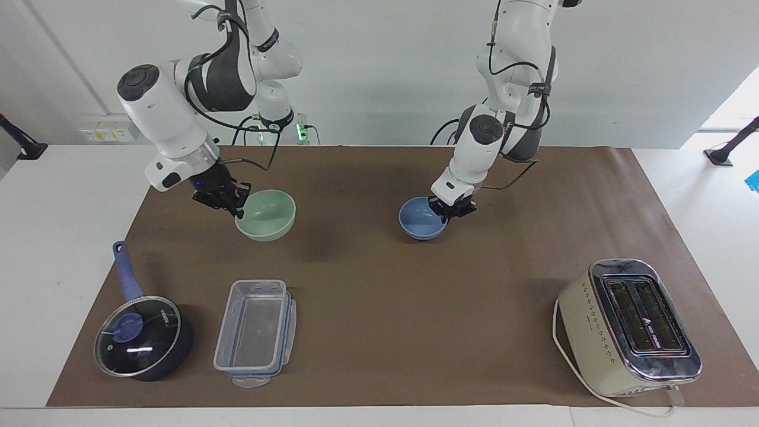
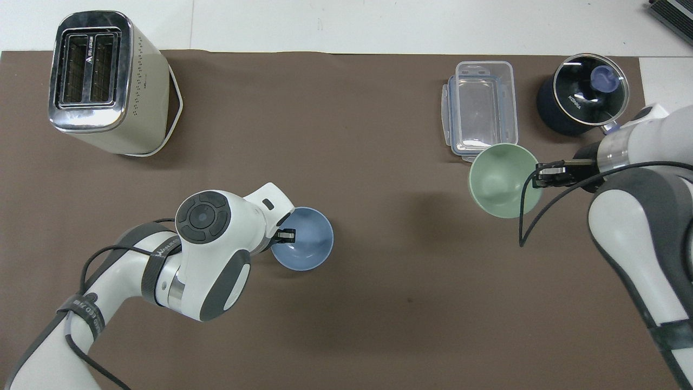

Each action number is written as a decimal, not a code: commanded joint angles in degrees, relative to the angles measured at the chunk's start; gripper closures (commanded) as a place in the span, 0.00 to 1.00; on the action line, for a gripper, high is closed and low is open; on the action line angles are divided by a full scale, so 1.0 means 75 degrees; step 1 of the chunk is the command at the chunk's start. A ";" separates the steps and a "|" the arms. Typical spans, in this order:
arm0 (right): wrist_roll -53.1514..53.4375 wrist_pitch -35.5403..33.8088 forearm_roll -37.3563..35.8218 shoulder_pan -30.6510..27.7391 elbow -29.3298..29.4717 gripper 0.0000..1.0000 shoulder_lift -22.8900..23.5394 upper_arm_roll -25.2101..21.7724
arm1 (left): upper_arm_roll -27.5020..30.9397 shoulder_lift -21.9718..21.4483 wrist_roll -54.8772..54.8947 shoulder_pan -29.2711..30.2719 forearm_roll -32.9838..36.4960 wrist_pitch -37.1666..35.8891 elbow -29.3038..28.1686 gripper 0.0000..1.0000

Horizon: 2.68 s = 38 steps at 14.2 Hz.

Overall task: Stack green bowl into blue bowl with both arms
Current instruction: 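Carry the blue bowl toward center while the right gripper lifts the green bowl, then lower the green bowl into the blue bowl while the left gripper withdraws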

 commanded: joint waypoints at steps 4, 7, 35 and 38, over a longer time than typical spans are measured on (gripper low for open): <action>0.1280 0.0217 0.0033 0.0814 -0.0406 1.00 -0.0260 -0.0010 | 0.0137 -0.0029 0.0078 -0.0157 -0.0128 0.0112 -0.0022 0.42; 0.1984 0.0628 0.0033 0.1376 -0.0571 1.00 -0.0225 0.0001 | 0.0195 -0.0227 0.0207 -0.0006 -0.0070 -0.0167 0.0281 0.00; 0.5994 0.3347 -0.0096 0.4987 -0.0665 1.00 0.1639 0.0025 | 0.0231 -0.1153 0.3161 0.3253 0.0879 -0.6579 0.5123 0.00; 0.5994 0.3336 -0.0096 0.4987 -0.0607 0.88 0.1662 0.0025 | 0.0231 -0.1177 0.3114 0.3264 0.0856 -0.6603 0.5123 0.00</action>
